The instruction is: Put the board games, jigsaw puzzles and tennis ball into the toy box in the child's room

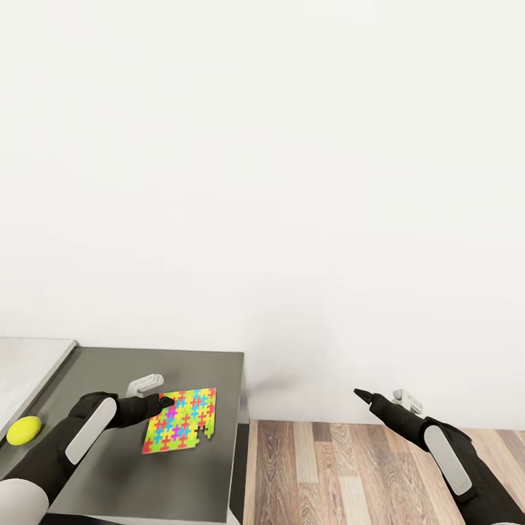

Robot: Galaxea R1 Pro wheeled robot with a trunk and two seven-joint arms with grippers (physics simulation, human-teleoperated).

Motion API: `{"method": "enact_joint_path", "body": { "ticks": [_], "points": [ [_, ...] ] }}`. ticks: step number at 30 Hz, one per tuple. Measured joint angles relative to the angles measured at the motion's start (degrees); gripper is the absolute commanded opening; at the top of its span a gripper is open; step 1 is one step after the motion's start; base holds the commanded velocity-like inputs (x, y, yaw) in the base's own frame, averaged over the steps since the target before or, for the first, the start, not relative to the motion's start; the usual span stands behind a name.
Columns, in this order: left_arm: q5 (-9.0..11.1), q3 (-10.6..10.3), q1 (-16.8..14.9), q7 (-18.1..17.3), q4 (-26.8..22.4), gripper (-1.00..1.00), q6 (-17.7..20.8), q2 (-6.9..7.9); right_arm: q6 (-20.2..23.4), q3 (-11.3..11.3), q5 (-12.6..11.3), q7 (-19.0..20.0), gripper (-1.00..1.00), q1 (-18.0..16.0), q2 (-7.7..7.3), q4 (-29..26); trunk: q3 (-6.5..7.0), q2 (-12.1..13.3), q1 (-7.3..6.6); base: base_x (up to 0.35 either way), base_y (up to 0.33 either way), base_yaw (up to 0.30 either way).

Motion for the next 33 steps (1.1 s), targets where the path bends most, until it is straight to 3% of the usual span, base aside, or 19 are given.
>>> {"method": "enact_joint_path", "body": {
  "ticks": [33],
  "points": [
    [0.0,-0.05,0.0,0.0,0.0,1.0,-0.06,-0.08,0.0,0.07,0.09,-0.01,1.0,0.0,0.23,0.0,-2.89,0.0,0.0,0.002,0.0,0.0]
  ]
}}
